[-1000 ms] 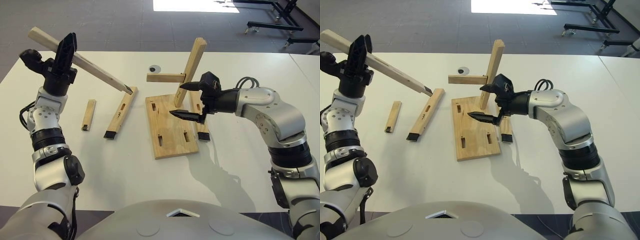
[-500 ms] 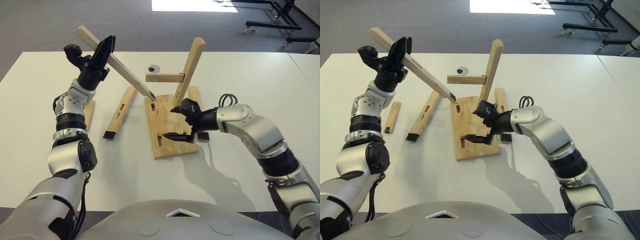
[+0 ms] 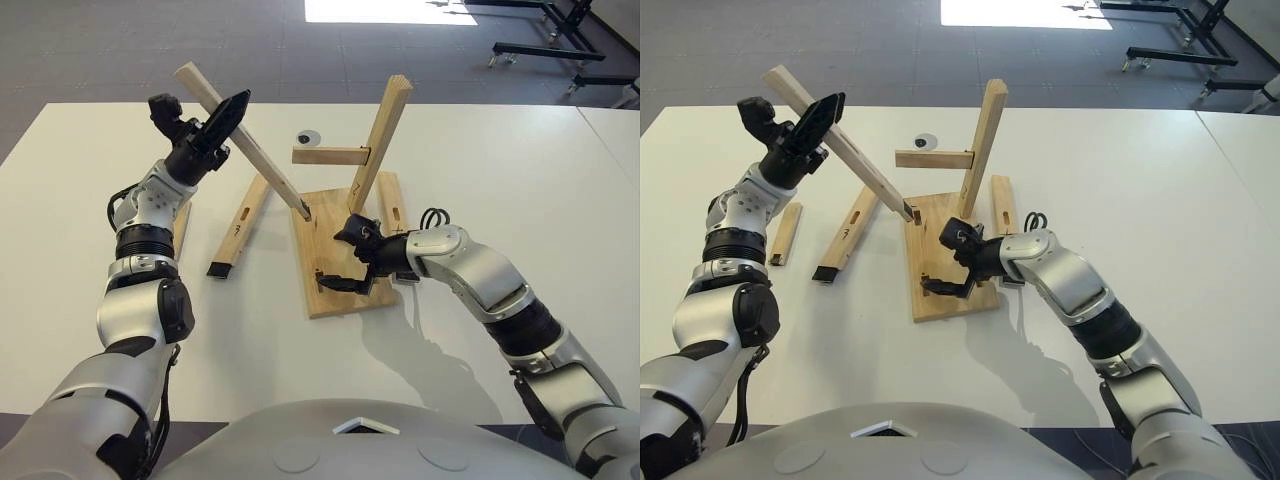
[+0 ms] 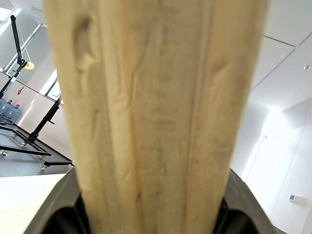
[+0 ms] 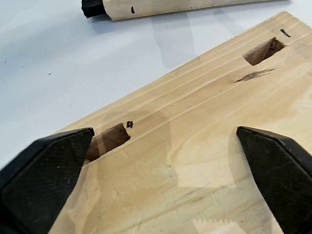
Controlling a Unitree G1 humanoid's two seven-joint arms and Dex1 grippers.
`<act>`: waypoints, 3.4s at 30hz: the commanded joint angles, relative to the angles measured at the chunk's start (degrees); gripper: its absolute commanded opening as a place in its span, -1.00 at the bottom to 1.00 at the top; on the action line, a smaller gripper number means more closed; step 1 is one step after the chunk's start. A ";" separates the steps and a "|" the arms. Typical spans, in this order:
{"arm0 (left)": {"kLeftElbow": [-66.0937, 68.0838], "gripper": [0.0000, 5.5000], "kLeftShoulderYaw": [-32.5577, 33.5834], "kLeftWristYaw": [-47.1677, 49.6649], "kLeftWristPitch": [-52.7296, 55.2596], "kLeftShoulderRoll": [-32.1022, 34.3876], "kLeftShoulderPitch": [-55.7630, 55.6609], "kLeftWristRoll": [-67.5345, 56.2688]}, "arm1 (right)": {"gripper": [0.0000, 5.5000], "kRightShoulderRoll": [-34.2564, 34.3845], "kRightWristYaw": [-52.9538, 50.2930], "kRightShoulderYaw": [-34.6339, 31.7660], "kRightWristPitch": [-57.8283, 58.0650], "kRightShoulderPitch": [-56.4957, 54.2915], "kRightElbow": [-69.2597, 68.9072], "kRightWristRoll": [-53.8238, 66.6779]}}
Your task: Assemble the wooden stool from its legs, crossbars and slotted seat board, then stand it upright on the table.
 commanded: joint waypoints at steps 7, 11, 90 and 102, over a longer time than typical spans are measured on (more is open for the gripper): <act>-6.30 -0.27 -0.80 0.93 -0.06 1.40 -1.29 1.06 | 0.96 -2.97 2.51 0.80 2.73 5.25 -1.42 0.43; -6.71 -0.27 -1.06 1.39 -0.34 0.86 -1.36 1.04 | 0.96 -0.65 1.06 -0.98 5.46 3.78 -3.53 2.20; -5.66 -0.27 -3.87 -0.63 -14.73 -2.32 4.05 8.42 | 0.96 -5.44 2.90 2.83 3.06 -3.37 -16.41 -12.59; -3.33 -0.27 -2.90 -0.48 -16.56 -2.23 2.63 7.69 | 0.96 -4.48 4.21 -5.37 4.26 -4.06 -11.67 -5.98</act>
